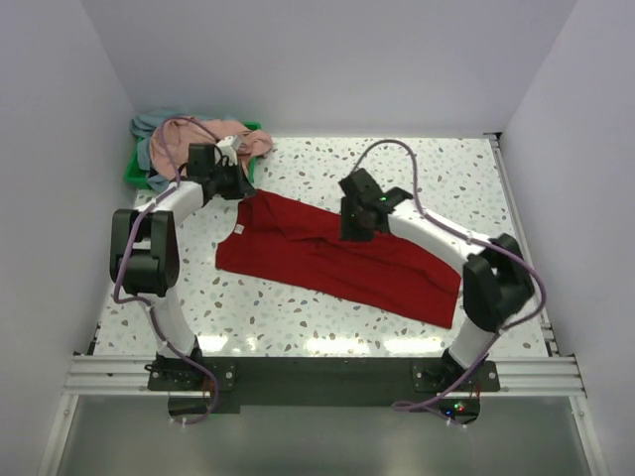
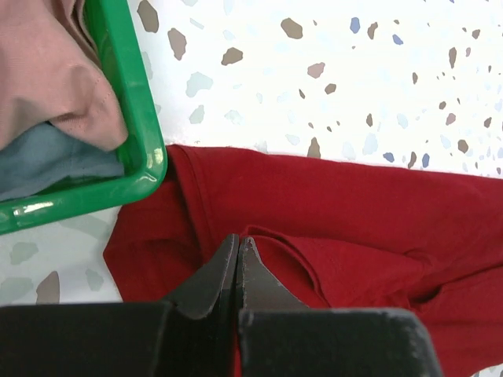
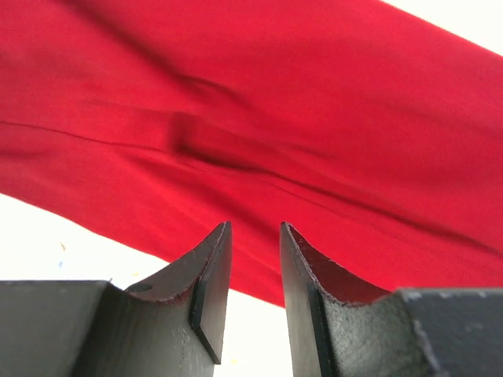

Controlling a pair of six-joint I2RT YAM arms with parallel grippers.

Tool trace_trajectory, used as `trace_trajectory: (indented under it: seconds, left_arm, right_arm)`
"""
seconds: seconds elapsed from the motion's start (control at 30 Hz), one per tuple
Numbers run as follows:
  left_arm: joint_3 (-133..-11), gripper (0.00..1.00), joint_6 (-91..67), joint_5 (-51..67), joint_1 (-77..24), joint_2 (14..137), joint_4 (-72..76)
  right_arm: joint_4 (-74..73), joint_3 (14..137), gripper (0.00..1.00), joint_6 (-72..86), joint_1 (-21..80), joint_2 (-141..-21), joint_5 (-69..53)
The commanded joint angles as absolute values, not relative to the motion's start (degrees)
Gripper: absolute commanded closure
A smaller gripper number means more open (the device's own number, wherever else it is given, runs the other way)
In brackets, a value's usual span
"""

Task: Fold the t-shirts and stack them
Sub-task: Fold the tshirt

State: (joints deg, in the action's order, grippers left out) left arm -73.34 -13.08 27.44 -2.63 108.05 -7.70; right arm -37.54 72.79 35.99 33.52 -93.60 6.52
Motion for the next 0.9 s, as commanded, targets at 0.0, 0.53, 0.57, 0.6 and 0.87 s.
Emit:
trace_trajectory:
  seconds: [0.0,0.53,0.57,0.6,0.87]
  left_arm:
    - [-75.94,1.00,-14.06,28.04,-2.11,109.16,-5.01]
    - [-75.41,1.00,-15.91,29.62,-2.11,110.74,-3.87]
    - [-75.32,1.00,-16.00,29.62,-2.20,110.83,-3.87]
    - [-75.41,1.00,-16.00,29.62,-2.11,110.83,-3.78]
    - [-75.41,1.00,-16.08,30.32,-2.11,110.83,-3.60]
  right_arm:
    - [-31.38,82.07,0.65,37.09,39.62,-100.70,7.56]
    - [-26.28,102.21,0.68,34.98,46.76,-125.50,6.67]
    - [-26.45,103.00,0.68,34.72,46.76,-125.94,7.03]
    - [-26.54,103.44,0.68,34.54,46.84,-126.99,7.55]
    - [-30.49,108.97,0.68,34.10,46.84,-131.39,9.66]
